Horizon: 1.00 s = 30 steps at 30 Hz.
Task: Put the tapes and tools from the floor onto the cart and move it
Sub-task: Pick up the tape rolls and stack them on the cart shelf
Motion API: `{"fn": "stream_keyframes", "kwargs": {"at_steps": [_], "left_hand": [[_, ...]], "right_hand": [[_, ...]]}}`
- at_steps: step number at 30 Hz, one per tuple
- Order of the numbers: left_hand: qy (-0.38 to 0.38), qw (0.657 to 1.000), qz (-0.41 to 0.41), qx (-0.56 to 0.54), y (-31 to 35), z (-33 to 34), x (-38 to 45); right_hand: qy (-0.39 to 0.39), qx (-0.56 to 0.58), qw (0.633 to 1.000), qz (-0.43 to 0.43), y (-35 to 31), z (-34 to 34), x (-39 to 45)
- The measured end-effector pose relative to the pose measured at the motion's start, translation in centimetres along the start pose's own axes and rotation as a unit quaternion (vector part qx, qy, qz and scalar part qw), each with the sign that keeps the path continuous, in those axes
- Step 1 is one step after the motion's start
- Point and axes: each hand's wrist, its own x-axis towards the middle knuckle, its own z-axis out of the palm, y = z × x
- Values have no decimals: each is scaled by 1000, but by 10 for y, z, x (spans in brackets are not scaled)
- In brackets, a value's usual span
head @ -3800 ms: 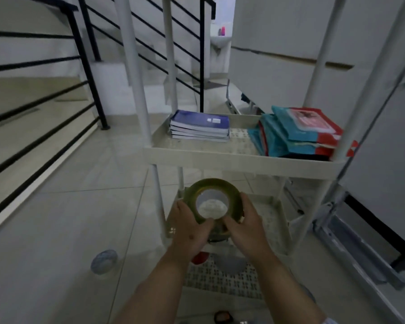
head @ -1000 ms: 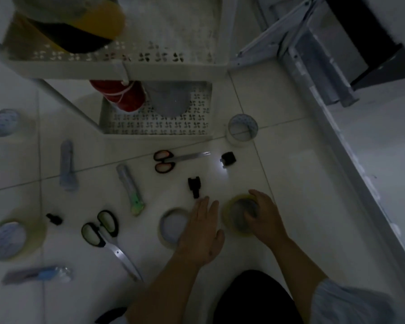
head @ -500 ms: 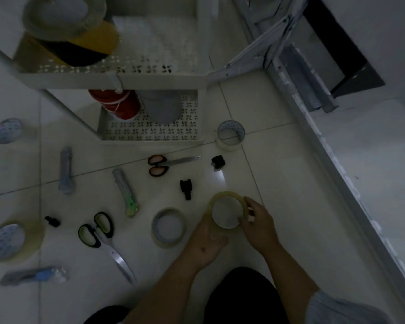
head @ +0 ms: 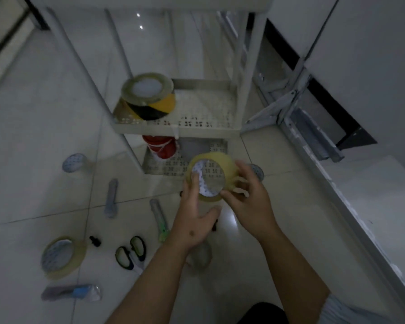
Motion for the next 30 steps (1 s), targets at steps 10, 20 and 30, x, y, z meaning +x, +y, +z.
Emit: {"fn": "stream_keyframes", "kwargs": {"at_steps": [10, 20, 30], "left_hand": [[23, 978, 131, 158, 62, -78, 82], [5, 907, 93, 410, 57, -106, 151], [-1, 881, 61, 469, 49, -129, 191]], "right_hand": [[60, -37, 990, -119, -92, 44, 91], [123, -234, 958, -111, -88, 80, 178], [102, -268, 950, -121, -67, 107, 212]]}}
